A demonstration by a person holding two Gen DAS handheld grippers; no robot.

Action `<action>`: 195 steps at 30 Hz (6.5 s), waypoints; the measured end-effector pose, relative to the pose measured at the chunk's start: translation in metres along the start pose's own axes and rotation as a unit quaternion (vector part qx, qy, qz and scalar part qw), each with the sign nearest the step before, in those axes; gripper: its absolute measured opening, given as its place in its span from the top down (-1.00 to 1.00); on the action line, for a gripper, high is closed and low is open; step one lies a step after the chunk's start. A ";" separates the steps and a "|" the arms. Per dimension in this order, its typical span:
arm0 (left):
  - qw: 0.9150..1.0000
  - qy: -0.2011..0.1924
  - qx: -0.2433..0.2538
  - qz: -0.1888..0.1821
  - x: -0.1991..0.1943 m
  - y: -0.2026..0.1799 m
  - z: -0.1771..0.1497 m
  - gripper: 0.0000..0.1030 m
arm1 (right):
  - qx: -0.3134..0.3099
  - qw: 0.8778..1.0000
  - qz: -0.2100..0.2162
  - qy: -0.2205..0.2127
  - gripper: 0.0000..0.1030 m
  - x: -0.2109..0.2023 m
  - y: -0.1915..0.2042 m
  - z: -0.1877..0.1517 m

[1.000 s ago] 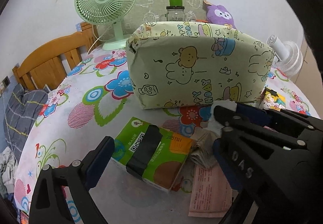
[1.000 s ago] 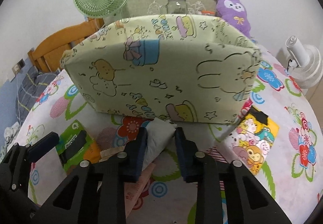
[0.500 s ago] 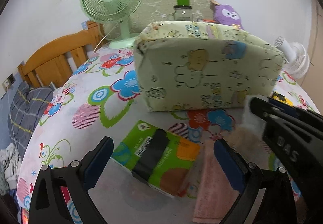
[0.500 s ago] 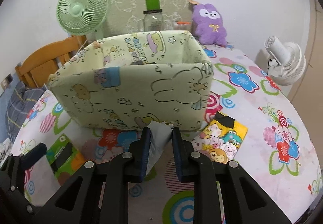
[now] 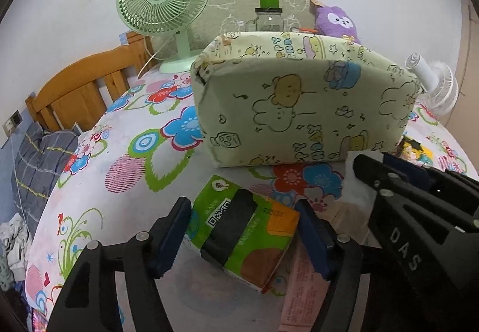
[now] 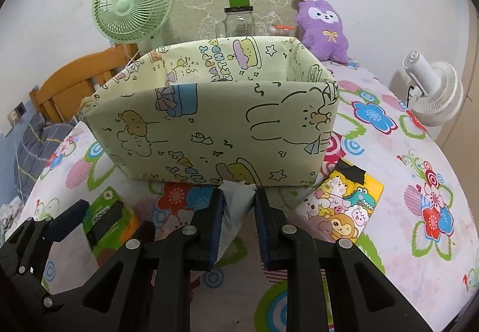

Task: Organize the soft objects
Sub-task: 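Grasp the white folded cloth with the right tool while the left tool grasps the green tissue pack, then lift the white cloth and green tissue pack and carry both over the basket, then lower both items into the basket and open both tools, then withdraw both tools from the basket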

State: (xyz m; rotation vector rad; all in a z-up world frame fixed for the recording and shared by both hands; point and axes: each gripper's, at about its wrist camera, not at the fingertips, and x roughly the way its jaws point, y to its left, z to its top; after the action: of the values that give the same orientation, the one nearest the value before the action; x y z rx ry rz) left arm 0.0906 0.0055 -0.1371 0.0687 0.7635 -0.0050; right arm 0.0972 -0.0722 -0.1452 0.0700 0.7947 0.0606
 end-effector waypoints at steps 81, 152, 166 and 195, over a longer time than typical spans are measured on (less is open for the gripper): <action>0.989 -0.145 0.009 -0.031 -0.124 -0.036 0.073 -0.30 | -0.004 0.991 0.001 -0.135 0.55 -0.142 -0.020 0.068; 0.996 -0.080 -0.004 -0.030 0.034 -0.036 0.142 -0.46 | 0.020 0.997 0.007 -0.079 0.55 0.027 -0.042 0.141; 0.998 -0.057 -0.009 -0.033 0.045 -0.026 0.138 -0.62 | -0.027 0.997 0.037 -0.061 -0.20 0.044 -0.027 0.143; 0.995 -0.092 -0.002 -0.050 -0.020 -0.041 0.130 -1.00 | -0.020 0.990 0.010 -0.136 -0.97 -0.038 -0.040 0.126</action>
State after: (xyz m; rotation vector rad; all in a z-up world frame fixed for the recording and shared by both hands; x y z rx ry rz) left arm 0.1642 -0.0436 -0.0323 0.0266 0.5819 -0.1032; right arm 0.1624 -0.1200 -0.0337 0.0482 0.5190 0.0844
